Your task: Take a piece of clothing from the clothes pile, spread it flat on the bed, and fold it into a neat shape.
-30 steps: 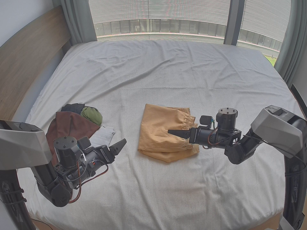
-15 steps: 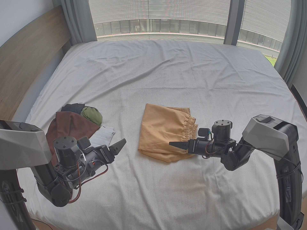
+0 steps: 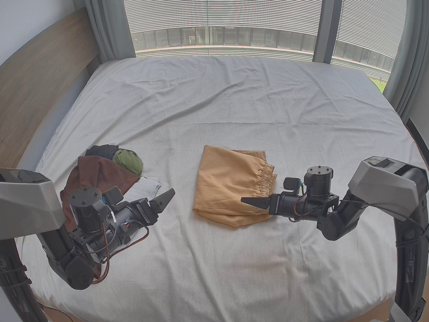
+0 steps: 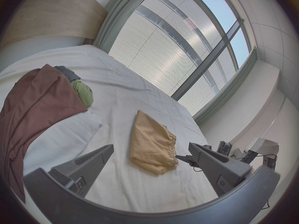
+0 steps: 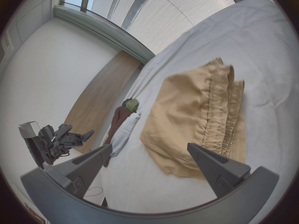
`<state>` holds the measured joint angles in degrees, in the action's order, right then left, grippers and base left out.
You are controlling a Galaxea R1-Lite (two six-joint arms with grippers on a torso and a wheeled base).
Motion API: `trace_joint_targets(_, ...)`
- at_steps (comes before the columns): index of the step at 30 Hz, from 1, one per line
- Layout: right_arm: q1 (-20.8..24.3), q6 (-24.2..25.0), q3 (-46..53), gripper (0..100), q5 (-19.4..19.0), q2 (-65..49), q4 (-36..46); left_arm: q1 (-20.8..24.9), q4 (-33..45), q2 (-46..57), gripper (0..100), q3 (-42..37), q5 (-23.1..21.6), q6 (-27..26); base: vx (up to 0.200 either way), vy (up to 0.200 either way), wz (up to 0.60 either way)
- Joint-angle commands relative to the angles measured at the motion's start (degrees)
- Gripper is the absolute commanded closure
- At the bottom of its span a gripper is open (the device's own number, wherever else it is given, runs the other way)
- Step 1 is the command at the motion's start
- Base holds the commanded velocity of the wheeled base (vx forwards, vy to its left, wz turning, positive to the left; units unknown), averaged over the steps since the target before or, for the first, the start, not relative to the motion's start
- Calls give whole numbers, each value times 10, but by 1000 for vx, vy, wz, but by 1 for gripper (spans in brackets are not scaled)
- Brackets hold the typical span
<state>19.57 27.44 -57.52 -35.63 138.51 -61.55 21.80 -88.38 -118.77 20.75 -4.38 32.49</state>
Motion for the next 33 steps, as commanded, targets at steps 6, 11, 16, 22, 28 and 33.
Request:
trace_joint_targets(6, -11, -10, 186, 0, 0, -320, -21, 22, 1, 173, 0, -58, 2, -3, 0, 0, 0)
trace_joint_targets(11, -44, -56, 247, 0, 1, -424, -14, 25, 2, 234, 0, -89, 2, -27, 0, 0, 0)
trace_joint_targets(16, -155, -104, 325, 0, 0, -583, -14, 22, 4, 320, 0, -158, 3, -103, 0, 0, 0)
trace_joint_targets(22, -256, -105, 385, 0, -10, -725, -19, 15, 18, 414, 0, -207, 12, -176, 0, 0, 0)
trace_joint_targets(28, -268, -101, 484, 0, -40, -876, -1, 14, 131, 556, 0, -207, 46, -189, 0, 0, 0)
trace_joint_targets(33, -260, -87, 551, 0, -82, -1000, 49, 14, 295, 716, 0, -207, 53, -184, 0, 0, 0)
